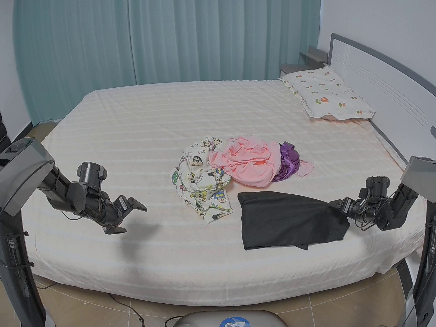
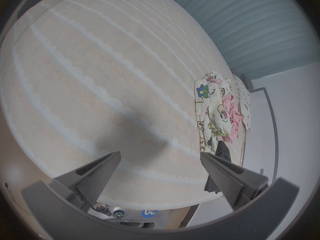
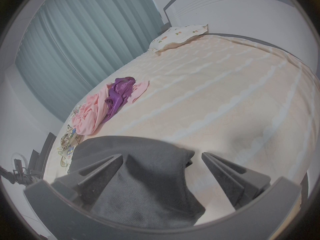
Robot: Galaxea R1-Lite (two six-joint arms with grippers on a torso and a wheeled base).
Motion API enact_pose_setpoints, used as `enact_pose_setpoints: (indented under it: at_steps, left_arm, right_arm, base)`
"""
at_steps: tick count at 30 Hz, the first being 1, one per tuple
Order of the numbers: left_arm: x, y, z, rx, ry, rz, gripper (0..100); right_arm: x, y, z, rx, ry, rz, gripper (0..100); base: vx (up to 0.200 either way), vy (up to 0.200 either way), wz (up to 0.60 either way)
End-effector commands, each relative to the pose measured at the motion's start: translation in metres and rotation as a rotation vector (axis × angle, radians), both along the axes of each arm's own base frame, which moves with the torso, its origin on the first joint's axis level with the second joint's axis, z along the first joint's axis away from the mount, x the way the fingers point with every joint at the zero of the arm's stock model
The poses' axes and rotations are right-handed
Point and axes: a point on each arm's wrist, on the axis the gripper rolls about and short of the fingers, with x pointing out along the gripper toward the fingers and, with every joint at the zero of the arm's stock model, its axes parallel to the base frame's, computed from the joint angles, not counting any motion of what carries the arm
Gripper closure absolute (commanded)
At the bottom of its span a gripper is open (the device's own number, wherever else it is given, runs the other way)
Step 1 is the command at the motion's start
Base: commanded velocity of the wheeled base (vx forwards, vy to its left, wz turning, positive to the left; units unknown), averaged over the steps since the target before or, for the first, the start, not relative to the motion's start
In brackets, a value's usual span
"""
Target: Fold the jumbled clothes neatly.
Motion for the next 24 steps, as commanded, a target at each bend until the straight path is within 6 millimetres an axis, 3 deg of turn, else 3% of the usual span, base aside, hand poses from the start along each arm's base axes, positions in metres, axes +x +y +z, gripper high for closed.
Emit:
enact_pose_setpoints:
  at_steps: [1,10,15,21,24]
  left_arm:
    - [0.0,0.0,0.0,-0.002,0.001,-0.001,0]
    - [0.003,0.0,0.003,-0.015,-0.002,0.023,0]
    - [0.006,-0.003,0.005,-0.018,-0.009,0.028,0]
    - [0.004,-0.023,0.008,-0.051,0.01,0.021,0]
    - [0.002,-0.034,0.009,-0.067,0.028,0.018,0]
  right_arm:
    - [-0.011,-0.008,0.006,0.027,0.006,-0.015,0]
    - [-0.047,-0.02,-0.006,0.204,0.027,0.154,0]
    - [-0.054,-0.025,-0.012,0.198,-0.008,0.155,0]
    - [-0.051,-0.026,-0.012,0.211,-0.016,0.147,0]
    - [-0.04,-0.025,-0.012,0.251,-0.027,0.118,0]
  base:
    - [0.0,0.0,0.0]
    - [0.0,0.0,0.0]
    - [0.0,0.0,0.0]
    - [0.0,-0.133,0.0]
    - [0.0,-0.2,0.0]
